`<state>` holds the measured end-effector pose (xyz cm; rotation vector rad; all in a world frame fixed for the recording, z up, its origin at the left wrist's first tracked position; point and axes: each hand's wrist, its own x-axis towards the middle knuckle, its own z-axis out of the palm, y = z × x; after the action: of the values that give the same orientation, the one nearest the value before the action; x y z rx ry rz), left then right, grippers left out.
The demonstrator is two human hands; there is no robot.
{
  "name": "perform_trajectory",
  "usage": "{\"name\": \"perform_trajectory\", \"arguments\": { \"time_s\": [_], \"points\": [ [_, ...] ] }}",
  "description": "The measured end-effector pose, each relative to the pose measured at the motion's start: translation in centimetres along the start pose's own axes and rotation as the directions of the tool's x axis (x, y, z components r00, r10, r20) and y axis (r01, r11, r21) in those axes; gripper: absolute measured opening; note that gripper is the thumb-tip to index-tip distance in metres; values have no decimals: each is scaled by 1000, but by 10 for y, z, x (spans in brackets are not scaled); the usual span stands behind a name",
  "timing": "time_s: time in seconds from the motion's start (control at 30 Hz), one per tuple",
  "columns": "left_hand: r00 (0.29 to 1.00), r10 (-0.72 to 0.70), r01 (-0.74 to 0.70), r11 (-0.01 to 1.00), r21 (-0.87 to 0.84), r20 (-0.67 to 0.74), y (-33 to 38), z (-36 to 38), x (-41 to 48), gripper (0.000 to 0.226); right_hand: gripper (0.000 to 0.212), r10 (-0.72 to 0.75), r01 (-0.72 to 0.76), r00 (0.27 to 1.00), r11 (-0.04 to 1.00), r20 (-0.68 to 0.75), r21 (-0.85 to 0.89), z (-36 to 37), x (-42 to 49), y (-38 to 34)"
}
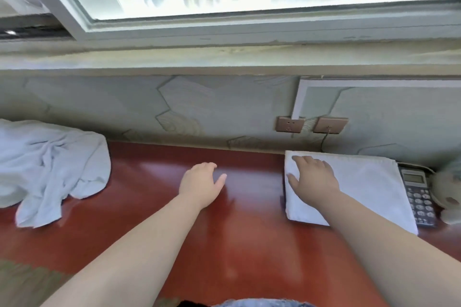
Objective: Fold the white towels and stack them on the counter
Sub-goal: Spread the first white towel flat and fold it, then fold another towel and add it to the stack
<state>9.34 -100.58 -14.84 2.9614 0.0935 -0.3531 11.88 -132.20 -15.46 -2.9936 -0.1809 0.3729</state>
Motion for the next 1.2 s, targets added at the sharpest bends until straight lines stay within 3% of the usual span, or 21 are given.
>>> {"name": "perform_trajectory", "arguments": {
  "time_s": [0.33, 0.6, 0.73, 0.9, 1.0, 1.07, 1.13, 1.2],
  "points": [
    [960, -281, 275, 946, -172, -12, -231, -19, -44, 53, 60, -79, 78, 996, 996, -35, -38, 7, 18, -212],
    [925, -346, 348, 938, -18, -154, -486, -59, -75, 53, 61, -241, 242, 970, 969, 39, -40, 46, 50, -459],
    [897, -395, 396, 917, -35, -198, -572, -75, -88, 39, 59, -297, 298, 952, 955, 73, 5, 50, 57, -561],
    [861, -471, 461, 882, -96, -190, -628, -87, -91, 45, 50, -368, 357, 903, 930, 220, 91, 46, 60, -647],
    [871, -485, 460, 862, -212, -80, -635, -84, -85, 47, 41, -361, 315, 876, 931, 320, 187, 45, 66, -685],
    [892, -452, 450, 879, -158, 29, -630, -76, -82, 51, 36, -318, 240, 880, 938, 352, 249, 47, 74, -711],
    [923, -377, 377, 926, 8, 81, -622, -57, -83, 59, 35, -271, 134, 875, 932, 401, 338, 58, 81, -733],
    [931, -343, 342, 939, 29, 123, -613, -39, -88, 65, 39, -219, -50, 843, 877, 490, 478, 76, 84, -748]
  ]
}}
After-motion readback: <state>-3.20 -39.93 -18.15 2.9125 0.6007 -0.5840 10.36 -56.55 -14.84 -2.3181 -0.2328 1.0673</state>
